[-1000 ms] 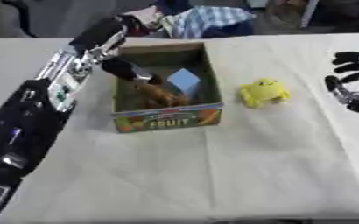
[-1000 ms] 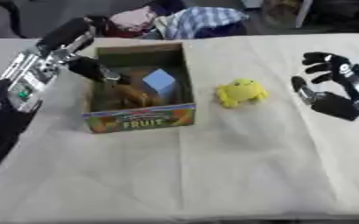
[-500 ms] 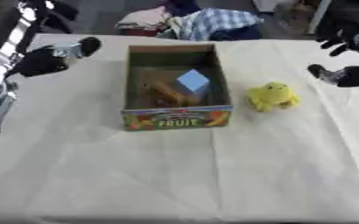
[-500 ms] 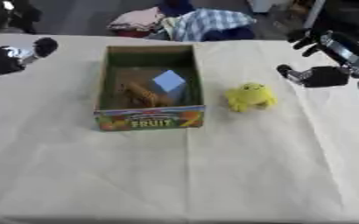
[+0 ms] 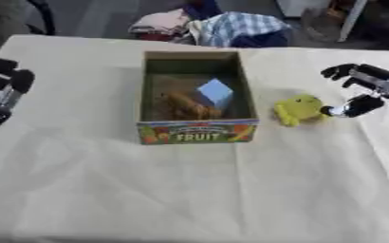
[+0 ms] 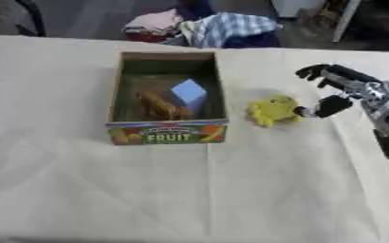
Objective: Pick up objects on the table and place them in the box.
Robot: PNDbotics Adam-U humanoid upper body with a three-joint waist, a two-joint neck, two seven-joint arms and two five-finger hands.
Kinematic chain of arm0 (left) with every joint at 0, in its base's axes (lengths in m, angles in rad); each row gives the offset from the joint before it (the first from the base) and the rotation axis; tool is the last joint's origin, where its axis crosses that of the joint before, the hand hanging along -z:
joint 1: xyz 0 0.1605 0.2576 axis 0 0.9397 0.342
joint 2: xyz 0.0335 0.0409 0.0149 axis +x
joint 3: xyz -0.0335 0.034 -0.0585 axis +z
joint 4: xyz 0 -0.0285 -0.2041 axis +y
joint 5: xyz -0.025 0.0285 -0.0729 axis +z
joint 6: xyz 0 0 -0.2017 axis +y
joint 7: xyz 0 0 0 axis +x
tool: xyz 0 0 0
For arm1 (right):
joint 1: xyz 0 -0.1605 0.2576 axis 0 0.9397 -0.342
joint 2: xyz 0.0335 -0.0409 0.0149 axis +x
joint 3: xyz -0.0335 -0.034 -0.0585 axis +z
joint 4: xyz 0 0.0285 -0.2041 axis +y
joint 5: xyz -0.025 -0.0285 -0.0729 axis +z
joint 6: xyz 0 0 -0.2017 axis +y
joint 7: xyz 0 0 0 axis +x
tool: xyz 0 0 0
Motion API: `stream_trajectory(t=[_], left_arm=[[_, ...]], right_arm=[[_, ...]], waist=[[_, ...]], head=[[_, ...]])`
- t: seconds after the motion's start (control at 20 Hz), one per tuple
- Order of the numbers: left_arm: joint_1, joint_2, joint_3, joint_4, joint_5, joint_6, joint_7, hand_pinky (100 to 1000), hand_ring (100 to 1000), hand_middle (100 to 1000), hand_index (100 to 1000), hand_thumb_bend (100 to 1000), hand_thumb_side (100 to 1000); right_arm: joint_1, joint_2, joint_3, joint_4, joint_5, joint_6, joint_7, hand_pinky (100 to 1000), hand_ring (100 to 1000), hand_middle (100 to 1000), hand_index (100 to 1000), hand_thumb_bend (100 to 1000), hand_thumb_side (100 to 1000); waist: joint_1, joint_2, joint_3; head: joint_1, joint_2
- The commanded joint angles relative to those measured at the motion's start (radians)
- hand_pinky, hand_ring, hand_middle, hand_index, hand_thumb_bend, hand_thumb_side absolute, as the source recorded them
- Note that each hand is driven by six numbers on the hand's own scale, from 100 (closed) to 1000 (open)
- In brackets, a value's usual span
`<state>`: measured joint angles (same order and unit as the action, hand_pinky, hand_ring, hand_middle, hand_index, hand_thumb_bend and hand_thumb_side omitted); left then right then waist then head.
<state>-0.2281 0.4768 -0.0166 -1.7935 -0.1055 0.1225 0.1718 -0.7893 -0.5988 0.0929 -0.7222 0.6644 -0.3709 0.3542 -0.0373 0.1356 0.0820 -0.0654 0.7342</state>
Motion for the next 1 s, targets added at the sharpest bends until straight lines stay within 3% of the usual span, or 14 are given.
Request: stream_trajectory(t=[0.05,0.25,0.35,0.4,0.45,0.5,0.55,0.65,1.0], left_arm=[[0.006,-0.005,0.025,-0.011,0.014,0.001,0.018,712,547,576,705,687,719],[0.009,-0.018,0.022,0.001,0.021,0.0,0.018,710,543,572,705,687,714],[0.008,-0.023,0.018,0.005,0.022,-0.002,0.016,709,543,572,705,681,722],[0.008,-0.025,0.017,0.006,0.021,-0.003,0.014,709,543,571,705,681,722],[0.008,-0.027,0.016,0.008,0.021,-0.004,0.013,709,542,571,705,680,722],[0.009,-0.027,0.016,0.009,0.02,-0.004,0.013,709,542,571,705,679,723],[0.01,-0.028,0.016,0.01,0.02,-0.005,0.013,708,541,570,705,678,724],[0.012,-0.029,0.017,0.011,0.021,-0.005,0.013,708,541,570,706,677,725],[0.02,-0.031,0.016,0.019,0.022,-0.005,0.005,708,540,570,707,673,729]], right_arm=[[-0.034,0.007,-0.032,0.052,0.062,0.002,-0.026,767,884,860,940,425,288],[-0.055,0.045,-0.043,0.084,0.112,-0.002,-0.058,754,847,799,890,422,286],[-0.062,0.06,-0.045,0.085,0.137,-0.006,-0.082,731,807,704,772,420,267],[-0.063,0.066,-0.045,0.083,0.147,-0.009,-0.099,729,803,692,760,420,265],[-0.064,0.07,-0.044,0.079,0.156,-0.013,-0.118,709,775,603,660,412,249],[-0.065,0.073,-0.044,0.075,0.163,-0.017,-0.139,701,765,580,627,409,245],[-0.065,0.076,-0.044,0.069,0.168,-0.021,-0.163,676,734,511,527,403,233],[-0.064,0.078,-0.045,0.061,0.173,-0.025,-0.209,653,700,460,455,397,221],[-0.061,0.071,-0.049,0.036,0.154,-0.032,-0.309,611,637,372,377,383,199]], waist=[[0.003,-0.012,0.004],[0.005,-0.013,0.007],[0.006,-0.012,0.009],[0.006,-0.011,0.01],[0.006,-0.01,0.011],[0.006,-0.01,0.011],[0.006,-0.009,0.011],[0.007,-0.009,0.011],[0.004,-0.017,0.002]], head=[[-0.008,-0.013],[-0.007,-0.013],[-0.006,-0.013],[-0.006,-0.013],[-0.005,-0.012],[-0.005,-0.012],[-0.004,-0.011],[-0.004,-0.01],[0.001,-0.008]])
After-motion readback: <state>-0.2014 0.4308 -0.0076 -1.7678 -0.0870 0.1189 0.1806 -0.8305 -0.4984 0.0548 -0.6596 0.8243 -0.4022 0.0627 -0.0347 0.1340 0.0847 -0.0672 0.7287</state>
